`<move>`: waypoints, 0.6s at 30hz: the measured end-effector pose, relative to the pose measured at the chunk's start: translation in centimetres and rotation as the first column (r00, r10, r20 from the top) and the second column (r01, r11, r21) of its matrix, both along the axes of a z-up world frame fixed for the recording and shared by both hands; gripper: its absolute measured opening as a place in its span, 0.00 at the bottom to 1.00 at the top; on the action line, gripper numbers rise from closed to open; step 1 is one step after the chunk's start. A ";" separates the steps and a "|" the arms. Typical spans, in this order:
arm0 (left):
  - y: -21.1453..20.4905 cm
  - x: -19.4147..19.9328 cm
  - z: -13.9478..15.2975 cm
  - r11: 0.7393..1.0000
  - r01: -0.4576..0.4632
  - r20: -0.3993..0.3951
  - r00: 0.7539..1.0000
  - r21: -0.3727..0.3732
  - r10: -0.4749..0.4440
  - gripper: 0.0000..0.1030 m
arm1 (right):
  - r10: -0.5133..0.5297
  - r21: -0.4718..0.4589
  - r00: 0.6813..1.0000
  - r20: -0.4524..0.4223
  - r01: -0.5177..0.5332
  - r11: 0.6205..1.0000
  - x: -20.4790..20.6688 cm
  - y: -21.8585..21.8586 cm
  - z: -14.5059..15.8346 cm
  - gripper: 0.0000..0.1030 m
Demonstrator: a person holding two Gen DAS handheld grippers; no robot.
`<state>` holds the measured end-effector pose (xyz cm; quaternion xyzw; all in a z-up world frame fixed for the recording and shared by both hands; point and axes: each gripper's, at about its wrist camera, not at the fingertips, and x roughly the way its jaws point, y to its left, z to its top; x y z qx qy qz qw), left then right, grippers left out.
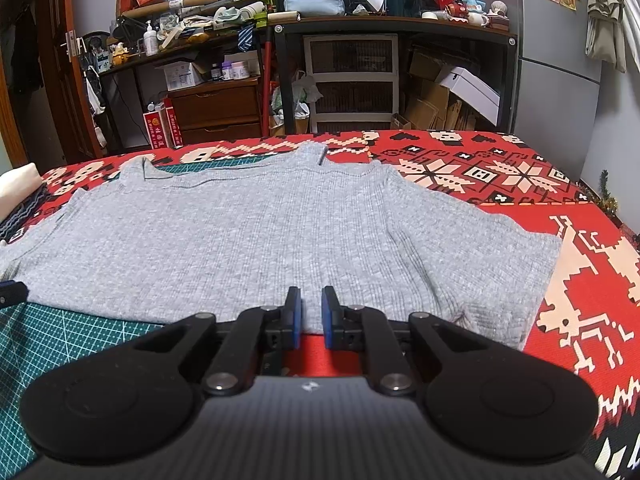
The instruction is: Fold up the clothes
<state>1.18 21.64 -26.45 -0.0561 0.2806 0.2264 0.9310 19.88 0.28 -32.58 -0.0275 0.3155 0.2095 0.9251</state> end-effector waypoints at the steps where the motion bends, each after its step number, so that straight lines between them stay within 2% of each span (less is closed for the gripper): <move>1: 0.3 -0.2 0.0 1.000 -0.017 0.001 1.000 -0.003 0.017 0.09 | -0.001 0.000 1.000 0.000 0.001 1.000 0.0 0.0 0.0 0.12; 4: 0.5 -0.4 0.3 0.999 -0.019 0.021 1.000 -0.032 0.020 0.09 | -0.002 0.001 1.000 -0.002 0.002 1.000 0.0 0.0 0.0 0.12; 12: -1.7 0.9 0.3 0.996 0.090 0.021 0.996 -0.022 -0.089 0.09 | -0.001 0.000 1.000 0.001 0.001 1.000 0.0 0.1 0.0 0.12; 18: -0.7 0.4 0.0 0.999 0.021 0.015 1.000 -0.039 -0.021 0.09 | -0.003 0.002 1.000 -0.001 0.003 1.000 0.0 0.0 -0.1 0.12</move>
